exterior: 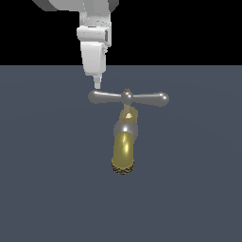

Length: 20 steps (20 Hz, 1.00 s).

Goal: Turn on the faucet by rotating a designated handle.

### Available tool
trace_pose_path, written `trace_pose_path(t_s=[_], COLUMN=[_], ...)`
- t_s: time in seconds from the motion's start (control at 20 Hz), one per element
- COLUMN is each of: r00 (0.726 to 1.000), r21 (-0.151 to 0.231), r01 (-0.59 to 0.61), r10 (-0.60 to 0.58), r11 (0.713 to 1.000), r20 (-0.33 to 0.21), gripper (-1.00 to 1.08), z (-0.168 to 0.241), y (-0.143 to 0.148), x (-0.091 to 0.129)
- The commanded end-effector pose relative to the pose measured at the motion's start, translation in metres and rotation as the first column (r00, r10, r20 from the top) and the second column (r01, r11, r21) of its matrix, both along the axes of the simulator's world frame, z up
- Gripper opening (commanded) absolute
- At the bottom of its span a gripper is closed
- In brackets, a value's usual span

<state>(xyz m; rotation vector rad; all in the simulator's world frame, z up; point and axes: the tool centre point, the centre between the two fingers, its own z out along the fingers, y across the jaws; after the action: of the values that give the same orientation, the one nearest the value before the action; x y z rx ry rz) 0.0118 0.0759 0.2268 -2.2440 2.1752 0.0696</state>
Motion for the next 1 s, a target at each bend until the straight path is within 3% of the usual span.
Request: trace_pose_path(t_s=[0.0, 0.55, 0.95], r00=[0.999, 0.990, 0.990], r21=[-0.014, -0.042, -0.042], r01=[0.047, 0.138, 0.137], r10=[-0.047, -0.137, -0.137], r11=[0.999, 0.990, 0.990], r20=[0.006, 0.021, 0.021], gripper=[-1.00, -1.00, -1.00], z=[-0.009, -0.027, -0.028], y=[0.001, 0.002, 0.004], x=[0.005, 0.015, 0.007])
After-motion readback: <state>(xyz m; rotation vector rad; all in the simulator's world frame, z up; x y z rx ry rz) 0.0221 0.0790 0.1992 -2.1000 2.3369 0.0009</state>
